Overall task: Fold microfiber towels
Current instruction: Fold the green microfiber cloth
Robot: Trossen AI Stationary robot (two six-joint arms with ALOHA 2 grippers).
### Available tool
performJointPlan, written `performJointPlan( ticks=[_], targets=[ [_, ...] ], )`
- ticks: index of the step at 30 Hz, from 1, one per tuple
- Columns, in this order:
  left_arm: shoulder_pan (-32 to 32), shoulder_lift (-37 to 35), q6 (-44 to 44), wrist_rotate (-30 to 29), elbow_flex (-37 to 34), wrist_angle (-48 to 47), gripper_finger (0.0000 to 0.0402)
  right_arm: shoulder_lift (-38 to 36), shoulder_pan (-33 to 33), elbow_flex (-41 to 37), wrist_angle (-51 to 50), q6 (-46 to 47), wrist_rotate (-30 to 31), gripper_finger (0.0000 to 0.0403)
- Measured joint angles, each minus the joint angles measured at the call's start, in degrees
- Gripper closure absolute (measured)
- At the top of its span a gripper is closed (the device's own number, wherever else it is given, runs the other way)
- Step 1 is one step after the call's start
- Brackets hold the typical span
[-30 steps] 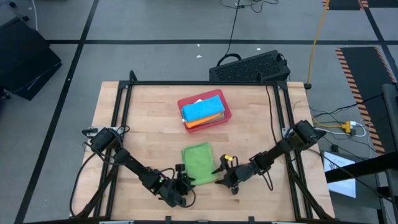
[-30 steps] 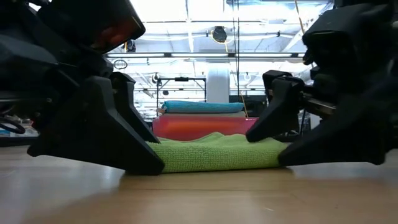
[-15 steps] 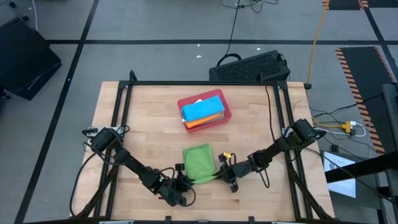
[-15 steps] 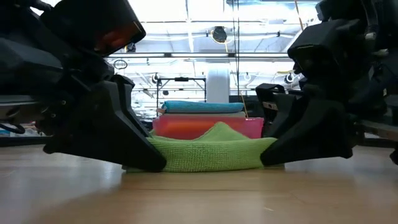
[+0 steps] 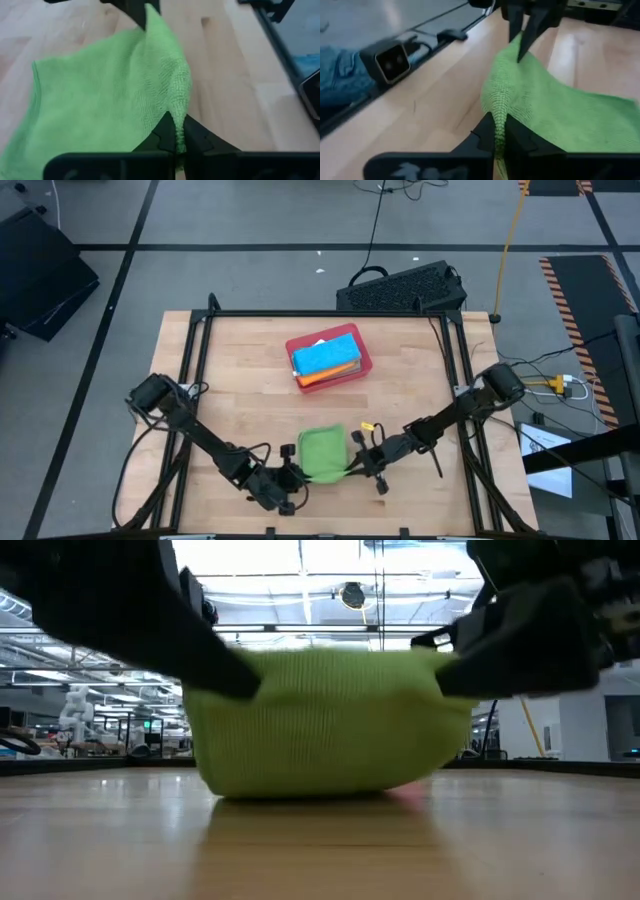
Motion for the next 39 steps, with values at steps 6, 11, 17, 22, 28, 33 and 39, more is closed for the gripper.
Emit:
performJointPlan(
  ticks=[6,11,17,22,28,33,39],
  targets=[
    [0.4,-3.3,0.5,0.2,0.0,-1.2,0.0370,-1.8,-2.0,0.0,-1.4,3.0,0.1,0.0389],
    [2.2,-5.0,-0.8,0.2,0.1,-7.3,0.0372,-1.8,-5.2,0.0,-1.2,5.4,0.2,0.0391],
    [5.3,-4.9,-4.7,1.9,0.1,-15.0,0.0394,-1.9,-9.0,0.0,-0.4,5.7,0.2,0.0390],
    [6.7,-4.9,-6.3,1.6,0.1,-18.5,0.0372,-1.9,-12.3,0.0,-1.5,5.7,0.2,0.0390],
    [7.6,-4.9,-6.8,1.1,0.1,-19.4,0.0375,-1.8,-14.5,0.0,-1.3,5.5,0.1,0.0390],
    [8.4,-4.9,-9.1,-0.4,0.1,-21.1,0.0392,-1.8,-15.9,0.0,-1.3,4.0,0.2,0.0389],
    [8.5,-4.9,-15.8,-2.7,0.1,-25.3,0.0373,-1.8,-16.7,0.0,-1.7,2.6,2.1,0.0356]
  ],
)
